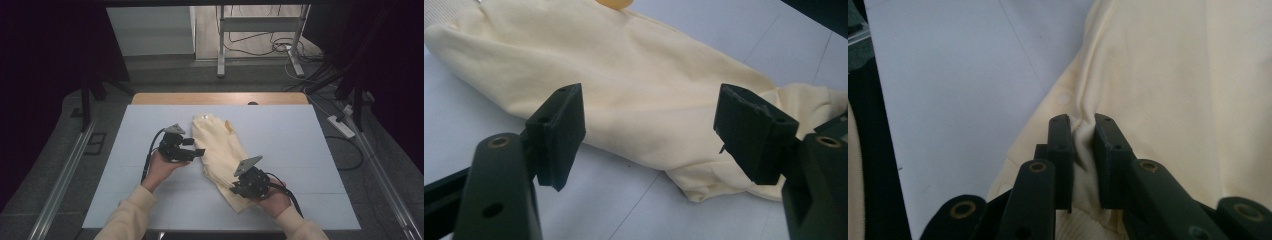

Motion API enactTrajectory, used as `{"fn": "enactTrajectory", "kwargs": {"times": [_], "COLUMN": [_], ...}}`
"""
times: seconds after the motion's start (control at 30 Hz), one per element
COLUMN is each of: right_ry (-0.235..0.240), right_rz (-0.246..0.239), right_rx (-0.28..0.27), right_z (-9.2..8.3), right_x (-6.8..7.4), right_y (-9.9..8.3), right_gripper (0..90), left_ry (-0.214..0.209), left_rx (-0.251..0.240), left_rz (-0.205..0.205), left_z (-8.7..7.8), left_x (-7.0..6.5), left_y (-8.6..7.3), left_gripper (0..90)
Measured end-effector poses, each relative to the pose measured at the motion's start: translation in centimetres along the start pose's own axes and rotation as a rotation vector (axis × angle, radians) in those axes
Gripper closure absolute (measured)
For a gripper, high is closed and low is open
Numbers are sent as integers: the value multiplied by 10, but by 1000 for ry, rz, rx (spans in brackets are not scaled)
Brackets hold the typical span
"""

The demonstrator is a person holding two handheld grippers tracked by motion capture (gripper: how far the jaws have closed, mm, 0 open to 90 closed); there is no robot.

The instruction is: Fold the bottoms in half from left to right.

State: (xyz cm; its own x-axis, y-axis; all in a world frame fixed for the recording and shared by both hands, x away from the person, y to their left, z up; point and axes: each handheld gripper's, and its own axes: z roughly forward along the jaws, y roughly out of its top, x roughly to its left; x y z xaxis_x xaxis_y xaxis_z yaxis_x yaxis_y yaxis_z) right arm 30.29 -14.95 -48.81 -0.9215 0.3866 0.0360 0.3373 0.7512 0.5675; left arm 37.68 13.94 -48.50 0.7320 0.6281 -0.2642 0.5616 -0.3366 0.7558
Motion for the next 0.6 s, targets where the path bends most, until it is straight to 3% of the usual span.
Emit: {"fn": "enactTrajectory", "kwargs": {"times": [0.23, 0.4, 0.5, 0.6], "right_ry": [38, 56, 68, 37], "right_rz": [-3, -25, -20, -22], "right_rx": [-55, -44, -52, -95], "right_z": [-6, -1, 1, -4], "right_x": [7, 13, 11, 11], "right_y": [5, 6, 4, 4], "right_gripper": [793, 765, 629, 473], "left_ry": [-1, -2, -2, -2], "left_rx": [1, 1, -2, -3], "left_rz": [1, 1, 1, 2], "left_z": [1, 0, 0, 0], "left_x": [0, 0, 0, 0], "left_y": [0, 0, 0, 0], "left_gripper": [285, 285, 285, 285]}}
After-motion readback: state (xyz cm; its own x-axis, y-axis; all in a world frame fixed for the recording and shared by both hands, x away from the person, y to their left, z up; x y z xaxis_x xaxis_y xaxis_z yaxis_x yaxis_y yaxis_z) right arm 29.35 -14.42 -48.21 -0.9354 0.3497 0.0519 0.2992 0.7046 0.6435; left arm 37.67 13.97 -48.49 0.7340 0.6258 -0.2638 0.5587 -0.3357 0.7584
